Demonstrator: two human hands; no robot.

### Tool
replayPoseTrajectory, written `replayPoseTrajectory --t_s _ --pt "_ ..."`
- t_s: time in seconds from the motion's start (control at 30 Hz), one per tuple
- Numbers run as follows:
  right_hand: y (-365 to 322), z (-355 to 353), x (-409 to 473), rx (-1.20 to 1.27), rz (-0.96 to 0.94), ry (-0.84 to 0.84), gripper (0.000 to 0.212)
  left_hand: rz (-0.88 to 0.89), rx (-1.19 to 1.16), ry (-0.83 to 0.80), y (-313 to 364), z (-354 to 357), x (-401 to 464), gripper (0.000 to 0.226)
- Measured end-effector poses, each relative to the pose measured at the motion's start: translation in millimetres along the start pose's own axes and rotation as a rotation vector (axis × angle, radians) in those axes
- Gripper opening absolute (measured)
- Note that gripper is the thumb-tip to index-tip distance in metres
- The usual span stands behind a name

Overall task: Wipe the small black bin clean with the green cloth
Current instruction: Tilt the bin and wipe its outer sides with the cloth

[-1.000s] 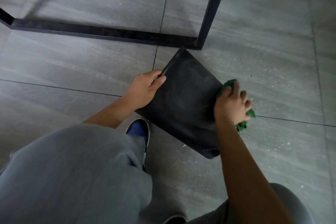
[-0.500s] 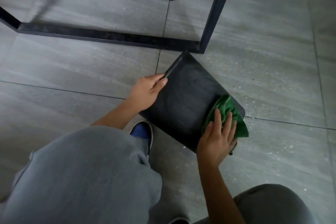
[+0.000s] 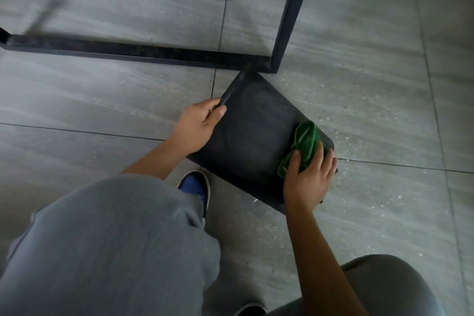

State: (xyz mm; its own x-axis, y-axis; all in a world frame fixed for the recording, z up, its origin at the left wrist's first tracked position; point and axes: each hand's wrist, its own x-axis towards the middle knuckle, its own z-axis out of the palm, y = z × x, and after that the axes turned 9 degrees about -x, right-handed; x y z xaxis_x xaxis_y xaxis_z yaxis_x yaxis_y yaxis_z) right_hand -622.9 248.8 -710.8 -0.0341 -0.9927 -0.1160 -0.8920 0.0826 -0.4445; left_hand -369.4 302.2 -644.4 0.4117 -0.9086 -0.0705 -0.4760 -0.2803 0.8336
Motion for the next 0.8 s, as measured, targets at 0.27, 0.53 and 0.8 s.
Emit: replayPoseTrajectory --t_s 0.27,0.53,0.8 --pt "-15.8 -32.9 90.1 0.25 0.037 -0.018 0.044 0.022 0.033 0.072 -6.5 -1.6 -2.6 0.027" --pt "-116.6 -21.7 98.0 0.15 -0.16 -0.069 0.041 0.153 0.114 0.077 15.0 5.5 -4.5 0.026" --pt "-38.4 15.8 11.5 -0.034 -0.324 0.106 0.052 0.054 0.085 0.144 -7.6 -2.2 -10.0 0.032"
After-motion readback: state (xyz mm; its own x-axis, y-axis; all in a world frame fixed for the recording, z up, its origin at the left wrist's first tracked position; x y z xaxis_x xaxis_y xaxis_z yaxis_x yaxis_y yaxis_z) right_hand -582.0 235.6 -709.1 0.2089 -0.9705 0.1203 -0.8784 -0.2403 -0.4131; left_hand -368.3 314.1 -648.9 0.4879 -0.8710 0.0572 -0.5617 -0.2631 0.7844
